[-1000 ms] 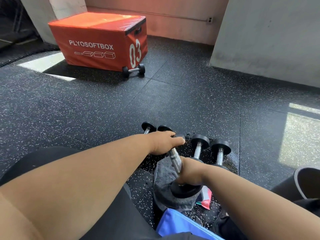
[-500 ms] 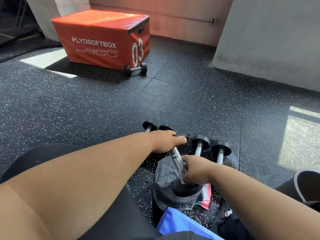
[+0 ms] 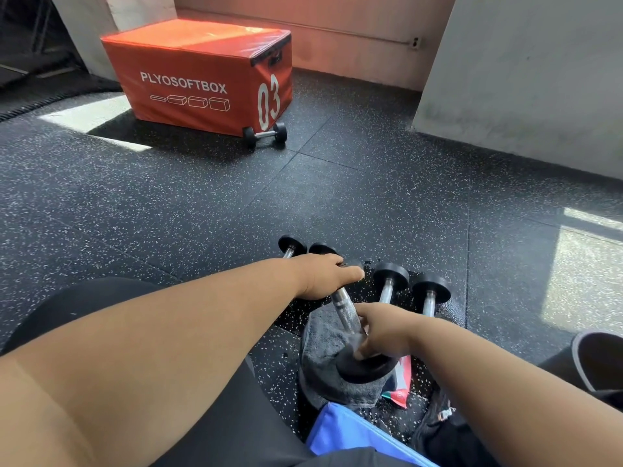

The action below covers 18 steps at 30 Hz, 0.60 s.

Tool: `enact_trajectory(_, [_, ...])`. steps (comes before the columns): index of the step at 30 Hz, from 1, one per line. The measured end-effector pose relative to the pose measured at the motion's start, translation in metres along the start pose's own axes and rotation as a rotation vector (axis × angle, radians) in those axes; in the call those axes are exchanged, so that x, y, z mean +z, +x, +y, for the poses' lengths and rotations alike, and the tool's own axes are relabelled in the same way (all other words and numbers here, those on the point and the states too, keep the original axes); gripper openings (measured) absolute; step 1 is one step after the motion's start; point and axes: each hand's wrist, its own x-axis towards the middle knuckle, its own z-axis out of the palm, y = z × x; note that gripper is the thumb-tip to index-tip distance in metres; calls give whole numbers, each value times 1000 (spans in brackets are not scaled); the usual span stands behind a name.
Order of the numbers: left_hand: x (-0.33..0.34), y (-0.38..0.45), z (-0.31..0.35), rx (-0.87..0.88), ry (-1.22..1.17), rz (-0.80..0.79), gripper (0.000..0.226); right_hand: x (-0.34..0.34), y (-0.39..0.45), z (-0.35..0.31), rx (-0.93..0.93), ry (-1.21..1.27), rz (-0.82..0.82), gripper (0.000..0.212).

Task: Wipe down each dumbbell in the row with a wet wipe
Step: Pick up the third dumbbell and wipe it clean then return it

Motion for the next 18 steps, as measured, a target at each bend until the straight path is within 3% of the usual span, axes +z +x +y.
enact_trajectory(7, [3,6,-5,-12,8,10,102,-3,3,10,-2,33,3,42])
enact_trajectory(12, [1,6,-1,-9,15,8,94,-6,3,14,-9,13,11,42])
enact_trajectory(18, [2,8,-5,-13,3,13,98,-13,0,19,43,-95,97,66])
